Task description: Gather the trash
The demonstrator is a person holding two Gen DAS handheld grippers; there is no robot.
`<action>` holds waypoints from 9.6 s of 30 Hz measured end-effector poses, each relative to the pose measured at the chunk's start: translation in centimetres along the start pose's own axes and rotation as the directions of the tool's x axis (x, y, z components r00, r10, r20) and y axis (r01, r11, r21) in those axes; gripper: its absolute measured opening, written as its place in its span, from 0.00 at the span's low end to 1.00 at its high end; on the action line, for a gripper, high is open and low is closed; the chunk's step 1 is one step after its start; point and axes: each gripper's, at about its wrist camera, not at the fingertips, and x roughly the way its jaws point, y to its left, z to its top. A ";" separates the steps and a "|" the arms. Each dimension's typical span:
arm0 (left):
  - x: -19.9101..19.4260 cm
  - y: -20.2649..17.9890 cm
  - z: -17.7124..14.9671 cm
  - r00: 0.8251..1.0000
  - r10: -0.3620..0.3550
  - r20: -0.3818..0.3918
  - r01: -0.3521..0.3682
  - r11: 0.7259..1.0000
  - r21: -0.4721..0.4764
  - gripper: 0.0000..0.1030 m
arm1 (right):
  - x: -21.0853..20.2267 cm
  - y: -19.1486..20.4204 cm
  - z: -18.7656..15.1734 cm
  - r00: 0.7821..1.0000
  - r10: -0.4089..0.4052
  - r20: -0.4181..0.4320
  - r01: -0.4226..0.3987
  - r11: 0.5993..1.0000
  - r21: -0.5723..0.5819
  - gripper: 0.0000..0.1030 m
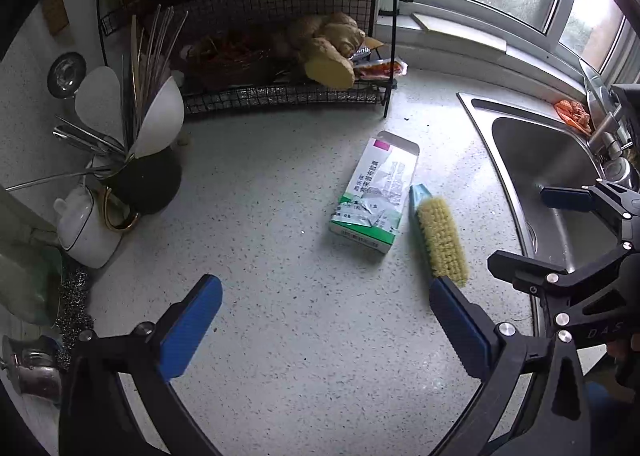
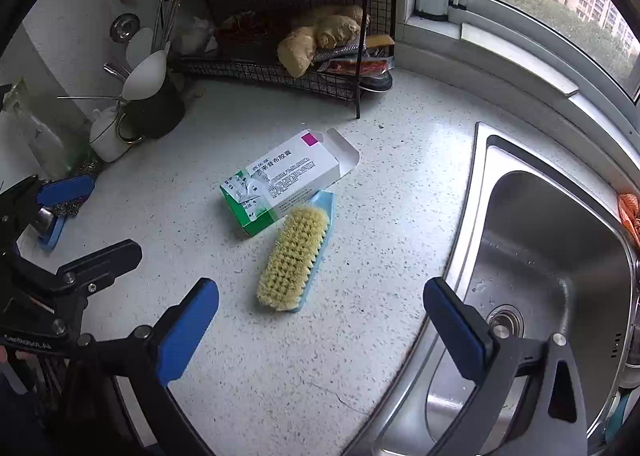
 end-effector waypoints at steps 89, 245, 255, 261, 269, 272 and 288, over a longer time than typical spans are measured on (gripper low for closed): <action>4.9 -11.1 2.9 0.976 -0.183 -0.114 0.198 0.970 0.141 0.56 | -6.7 -6.5 -5.2 0.995 -0.069 0.074 0.059 0.990 0.128 0.33; -1.3 -27.9 -31.5 0.981 -0.162 -0.107 0.179 0.967 0.180 1.00 | -5.7 -7.5 -39.9 0.989 -0.143 0.020 0.132 0.948 0.289 0.99; -15.5 -28.3 -28.5 0.966 -0.210 0.148 0.174 0.960 0.221 1.00 | -17.8 -5.1 -38.0 0.949 -0.241 0.205 0.171 0.935 0.309 0.99; -23.3 -28.1 -29.1 0.929 -0.235 0.286 0.178 0.961 0.212 1.00 | -23.5 -2.3 -38.5 0.903 -0.299 0.309 0.196 0.926 0.324 0.99; -30.9 -27.1 -32.3 0.893 -0.232 0.385 0.152 0.962 0.227 1.00 | -29.1 0.8 -40.4 0.841 -0.379 0.386 0.248 0.904 0.348 0.99; -32.1 -26.4 -33.9 0.891 -0.232 0.391 0.158 0.964 0.213 1.00 | -30.0 2.1 -41.3 0.829 -0.397 0.395 0.261 0.898 0.354 0.99; -34.6 -26.4 -38.9 0.892 -0.240 0.383 0.167 0.963 0.213 1.00 | -33.2 5.3 -44.8 0.798 -0.445 0.407 0.304 0.880 0.366 0.99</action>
